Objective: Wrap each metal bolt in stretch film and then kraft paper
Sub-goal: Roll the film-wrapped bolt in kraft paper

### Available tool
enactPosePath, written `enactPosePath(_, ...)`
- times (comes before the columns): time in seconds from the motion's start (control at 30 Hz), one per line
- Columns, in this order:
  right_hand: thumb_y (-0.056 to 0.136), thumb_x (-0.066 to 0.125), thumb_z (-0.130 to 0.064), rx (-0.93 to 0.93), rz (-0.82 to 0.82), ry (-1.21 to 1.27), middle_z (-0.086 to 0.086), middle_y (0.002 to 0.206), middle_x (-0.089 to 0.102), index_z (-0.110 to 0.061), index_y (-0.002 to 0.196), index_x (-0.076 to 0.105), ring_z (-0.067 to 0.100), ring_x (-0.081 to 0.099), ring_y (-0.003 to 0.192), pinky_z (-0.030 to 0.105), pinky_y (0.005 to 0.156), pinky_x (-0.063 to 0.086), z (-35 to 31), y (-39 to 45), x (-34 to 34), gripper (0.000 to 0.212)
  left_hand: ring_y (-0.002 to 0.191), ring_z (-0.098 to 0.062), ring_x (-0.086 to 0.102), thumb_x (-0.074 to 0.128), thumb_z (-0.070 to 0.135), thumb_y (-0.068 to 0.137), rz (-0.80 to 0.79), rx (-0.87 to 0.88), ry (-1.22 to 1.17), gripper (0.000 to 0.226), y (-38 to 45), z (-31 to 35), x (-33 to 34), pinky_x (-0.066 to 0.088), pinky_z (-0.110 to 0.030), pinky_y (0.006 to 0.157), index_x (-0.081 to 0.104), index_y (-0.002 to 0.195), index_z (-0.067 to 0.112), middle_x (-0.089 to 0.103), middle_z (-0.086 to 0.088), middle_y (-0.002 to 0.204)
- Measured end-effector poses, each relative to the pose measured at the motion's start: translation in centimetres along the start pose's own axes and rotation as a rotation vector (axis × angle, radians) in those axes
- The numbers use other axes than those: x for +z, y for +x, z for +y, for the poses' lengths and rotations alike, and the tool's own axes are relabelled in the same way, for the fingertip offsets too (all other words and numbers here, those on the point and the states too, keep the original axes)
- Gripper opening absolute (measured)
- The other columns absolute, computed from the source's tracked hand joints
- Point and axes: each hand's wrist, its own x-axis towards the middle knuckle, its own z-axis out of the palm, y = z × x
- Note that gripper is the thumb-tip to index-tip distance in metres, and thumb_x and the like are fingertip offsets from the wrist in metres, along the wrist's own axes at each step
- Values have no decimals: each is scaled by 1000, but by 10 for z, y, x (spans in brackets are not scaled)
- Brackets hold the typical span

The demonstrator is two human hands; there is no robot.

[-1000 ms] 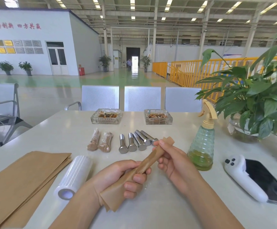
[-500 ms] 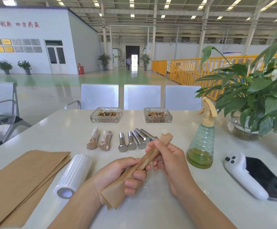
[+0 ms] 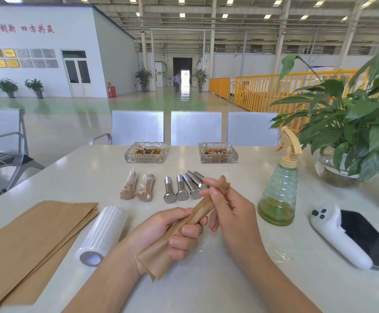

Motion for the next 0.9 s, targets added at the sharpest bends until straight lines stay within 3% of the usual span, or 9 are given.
enactPosePath(0.1,95,54,-59,89,-124,140,-5,122,73,-51,115,70,27,63,58,36,54,55,-7,1,3,26,43,-8,35,76,16,86,-77,5,-93,24,-2,2,-1,30,-20,34,62,99,2,39,0,68)
enactPosePath(0.23,86,29,-86,316,-296,422,-7,131,70,-47,124,68,18,59,66,29,54,46,-13,5,-1,67,45,-9,28,78,15,85,-102,13,-97,28,-5,5,1,26,-20,35,59,100,2,39,-1,68)
enactPosePath(0.3,94,26,-76,358,-289,462,-5,132,71,-41,120,72,20,54,63,28,55,40,-12,6,-3,63,45,-9,26,70,16,91,-56,7,-66,21,-5,5,3,26,-19,34,57,100,2,39,0,67)
enactPosePath(0.4,99,49,-55,405,-297,546,3,130,71,-27,111,77,19,49,60,32,61,36,-10,9,-8,41,45,-8,22,45,21,100,29,2,19,19,-4,3,6,28,-17,32,56,100,5,36,2,67)
enactPosePath(0.47,97,61,-40,381,-337,590,8,132,70,-21,113,76,17,55,60,31,62,40,-8,8,-12,29,46,-7,22,39,21,103,17,1,36,22,-4,3,5,26,-16,33,55,101,6,36,2,68)
enactPosePath(0.6,99,62,-19,309,-335,542,15,129,70,-16,120,73,21,62,63,26,58,50,-5,6,-15,24,47,-7,21,37,26,101,35,-14,84,23,-3,3,5,24,-16,34,51,101,8,36,4,67)
enactPosePath(0.73,103,59,-19,277,-300,439,16,118,74,-19,122,72,24,62,66,29,58,53,-4,4,-14,23,41,-4,30,41,28,97,47,-40,69,23,-2,4,4,25,-16,33,52,99,8,35,3,67)
enactPosePath(0.9,91,69,-34,257,-284,347,16,94,73,-17,103,70,27,63,67,33,53,53,-5,2,-12,21,40,-3,36,40,29,98,41,-58,105,24,-4,3,3,25,-15,33,53,99,9,36,4,67)
